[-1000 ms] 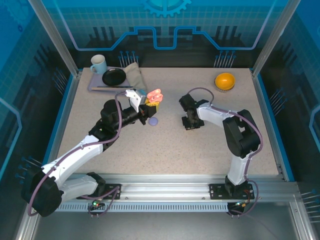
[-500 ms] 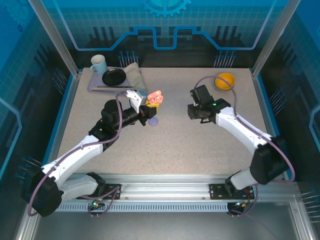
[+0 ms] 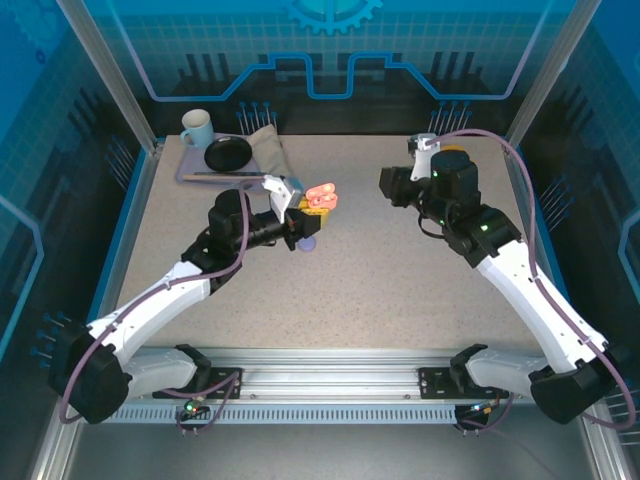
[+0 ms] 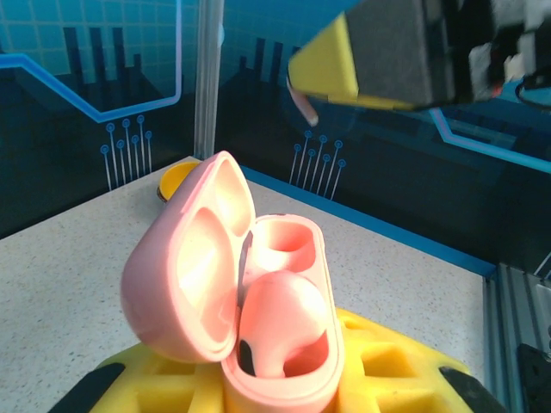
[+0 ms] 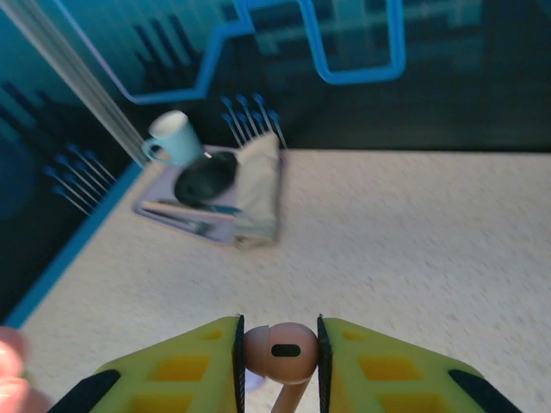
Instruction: Insert the wireless bluetooth earbuds into the charging case
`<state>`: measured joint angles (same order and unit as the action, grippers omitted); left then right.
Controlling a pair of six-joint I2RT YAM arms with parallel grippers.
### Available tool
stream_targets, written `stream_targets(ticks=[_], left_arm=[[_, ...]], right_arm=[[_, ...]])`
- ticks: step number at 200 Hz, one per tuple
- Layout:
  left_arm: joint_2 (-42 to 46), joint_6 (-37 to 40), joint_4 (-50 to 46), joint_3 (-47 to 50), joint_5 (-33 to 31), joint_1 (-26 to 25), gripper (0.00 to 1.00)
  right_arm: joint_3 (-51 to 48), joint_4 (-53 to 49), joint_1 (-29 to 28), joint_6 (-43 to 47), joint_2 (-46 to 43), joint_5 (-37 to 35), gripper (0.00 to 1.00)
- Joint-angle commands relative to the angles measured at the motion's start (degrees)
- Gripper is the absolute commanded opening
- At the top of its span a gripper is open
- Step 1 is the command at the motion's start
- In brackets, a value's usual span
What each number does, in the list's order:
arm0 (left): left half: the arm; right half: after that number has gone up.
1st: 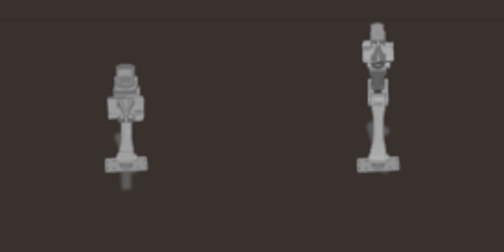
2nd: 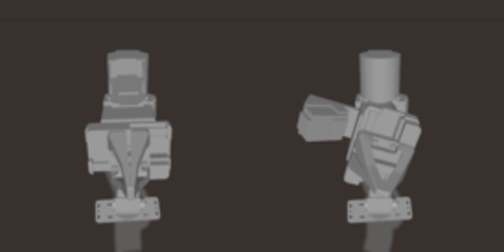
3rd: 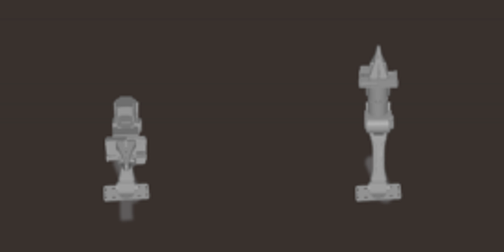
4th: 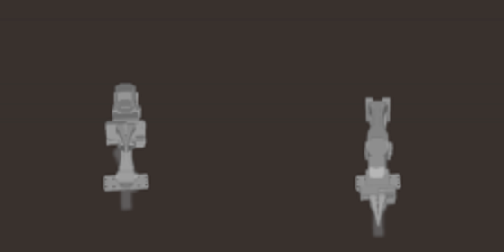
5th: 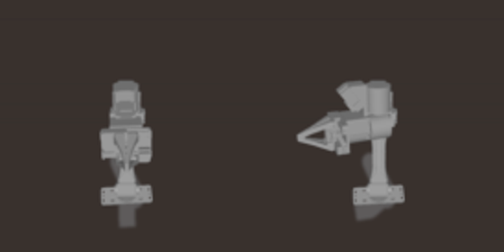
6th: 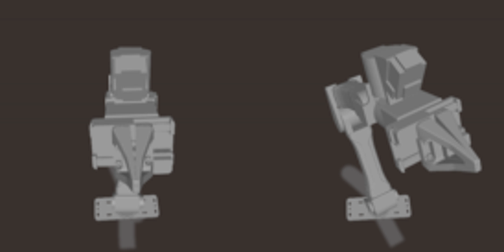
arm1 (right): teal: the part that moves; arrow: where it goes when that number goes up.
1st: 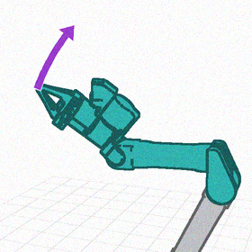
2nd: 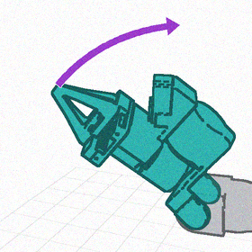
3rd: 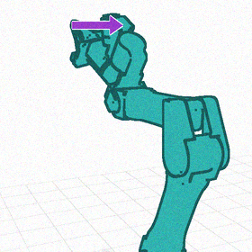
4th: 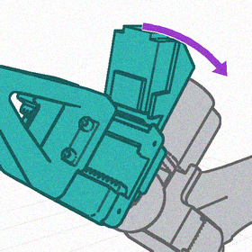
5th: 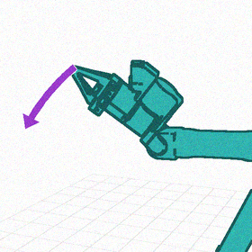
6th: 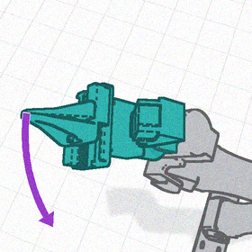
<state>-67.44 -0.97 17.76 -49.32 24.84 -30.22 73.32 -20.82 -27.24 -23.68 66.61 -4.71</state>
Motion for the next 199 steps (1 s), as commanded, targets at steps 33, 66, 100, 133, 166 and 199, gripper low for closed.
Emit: stream_targets(ticks=[33, 66, 100, 133, 166, 199], left_arm=[[-4.12, 1.05, -0.17, -5.44, 3.54, -1.49, 0.00], [-6.28, 0.79, 0.51, -7.69, 3.65, -2.17, 0.00], [-7.44, 0.36, 1.13, -9.79, 3.81, -2.55, 0.00], [-8.06, 0.45, 0.28, -11.62, 4.30, -2.87, 0.00], [-7.67, 0.93, -1.43, -12.86, 4.69, -3.09, 0.00], [-7.09, 0.97, -1.93, -13.16, 4.93, -3.15, 0.00]], right_arm=[[-0.28, 16.38, 0.53, 0.50, -2.23, 11.73, 0.27], [-4.18, 23.67, 0.59, 2.02, -3.80, 16.29, 0.27], [-6.30, 25.45, 0.53, 4.03, -4.95, 18.92, 0.27], [-7.66, 25.83, 0.52, 4.84, -5.34, 22.20, 0.27], [-7.78, 24.20, 0.59, 7.04, -5.36, 25.18, 0.26], [-8.17, 23.94, 0.44, 7.03, -5.26, 25.85, 0.26]])
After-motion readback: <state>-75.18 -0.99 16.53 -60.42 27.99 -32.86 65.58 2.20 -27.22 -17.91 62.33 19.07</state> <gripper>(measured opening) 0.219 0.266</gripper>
